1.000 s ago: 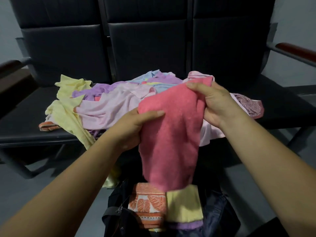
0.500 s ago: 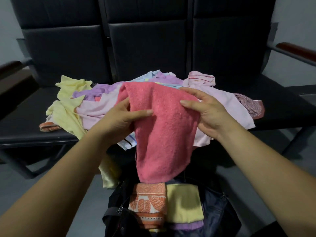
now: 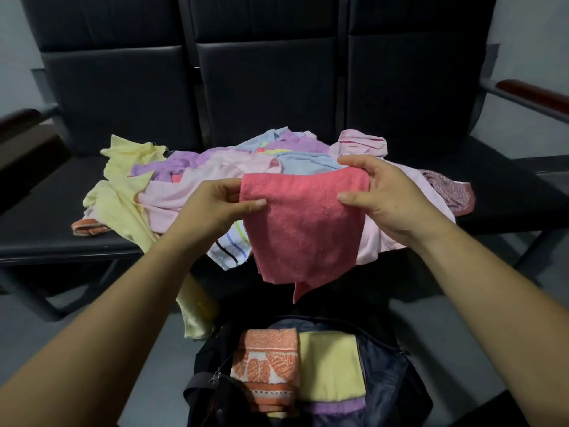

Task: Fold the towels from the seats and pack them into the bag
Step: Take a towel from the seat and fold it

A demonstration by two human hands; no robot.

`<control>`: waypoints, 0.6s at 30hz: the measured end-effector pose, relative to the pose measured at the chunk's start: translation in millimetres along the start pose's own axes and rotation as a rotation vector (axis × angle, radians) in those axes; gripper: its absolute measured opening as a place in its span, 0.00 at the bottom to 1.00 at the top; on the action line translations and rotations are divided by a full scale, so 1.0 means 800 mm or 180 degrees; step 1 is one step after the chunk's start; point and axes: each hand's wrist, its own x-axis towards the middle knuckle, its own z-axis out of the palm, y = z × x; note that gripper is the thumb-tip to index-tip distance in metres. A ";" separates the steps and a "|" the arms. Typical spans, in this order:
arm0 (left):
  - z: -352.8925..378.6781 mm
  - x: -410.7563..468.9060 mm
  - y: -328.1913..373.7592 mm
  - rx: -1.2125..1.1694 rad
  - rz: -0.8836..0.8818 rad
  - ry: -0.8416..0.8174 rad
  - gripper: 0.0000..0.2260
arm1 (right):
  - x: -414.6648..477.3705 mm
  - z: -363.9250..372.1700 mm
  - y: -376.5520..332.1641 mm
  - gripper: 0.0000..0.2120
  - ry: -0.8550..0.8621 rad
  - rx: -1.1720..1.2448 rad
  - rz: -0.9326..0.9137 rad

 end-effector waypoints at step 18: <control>0.022 -0.002 -0.005 -0.0184 0.0755 0.0718 0.12 | -0.009 -0.011 -0.012 0.26 0.0115 0.0209 0.0083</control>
